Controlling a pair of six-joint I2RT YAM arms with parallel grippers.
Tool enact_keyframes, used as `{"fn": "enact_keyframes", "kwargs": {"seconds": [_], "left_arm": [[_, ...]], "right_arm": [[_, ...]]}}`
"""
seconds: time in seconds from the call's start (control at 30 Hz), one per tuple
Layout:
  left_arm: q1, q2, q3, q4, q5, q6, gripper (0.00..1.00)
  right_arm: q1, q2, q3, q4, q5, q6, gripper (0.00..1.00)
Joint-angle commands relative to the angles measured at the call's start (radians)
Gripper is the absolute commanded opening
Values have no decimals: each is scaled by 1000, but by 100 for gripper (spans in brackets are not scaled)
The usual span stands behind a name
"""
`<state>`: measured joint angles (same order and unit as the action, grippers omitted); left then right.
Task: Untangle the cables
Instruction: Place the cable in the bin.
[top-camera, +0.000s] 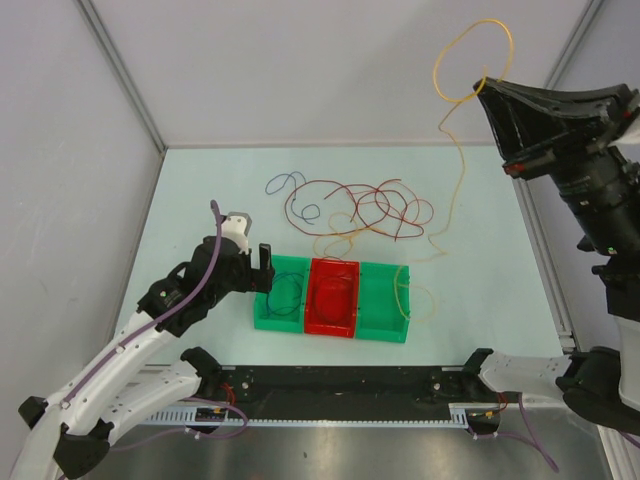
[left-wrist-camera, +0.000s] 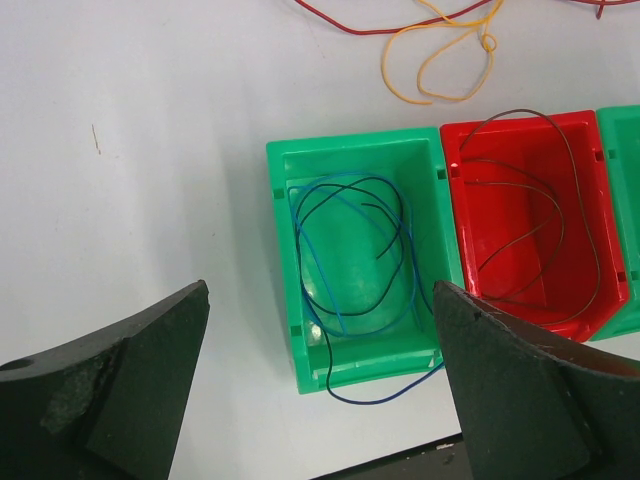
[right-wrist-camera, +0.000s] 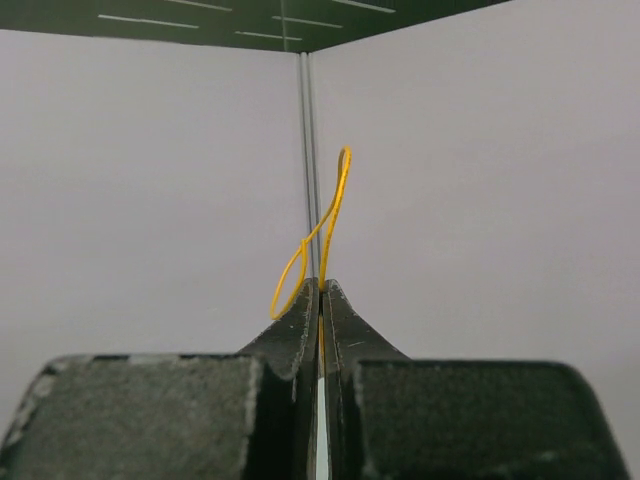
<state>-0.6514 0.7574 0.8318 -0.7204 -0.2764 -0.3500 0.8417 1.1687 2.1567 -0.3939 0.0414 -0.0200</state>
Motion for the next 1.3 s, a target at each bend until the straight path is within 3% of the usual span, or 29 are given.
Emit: {"fn": "enact_keyframes", "kwargs": {"seconds": [0.0,0.17,0.7,1.03,1.27], "left_arm": [[6,0,-3,21,8,-7,98],[4,8,-2,24,14,-6,98],[6,7,-2,26,19,-4,98],[6,-6,-5,29,25,-1,98],[4,11,-3,29,31,2,98]], "right_arm": [[5,-44,-60,93,-29,6,0],[4,-83,-119,96,-25,15,0],[5,-21,-70,104,-41,2,0],[5,-110,-385,191,132,-17,0],[3,-167,-426,190,196,-46,0]]}}
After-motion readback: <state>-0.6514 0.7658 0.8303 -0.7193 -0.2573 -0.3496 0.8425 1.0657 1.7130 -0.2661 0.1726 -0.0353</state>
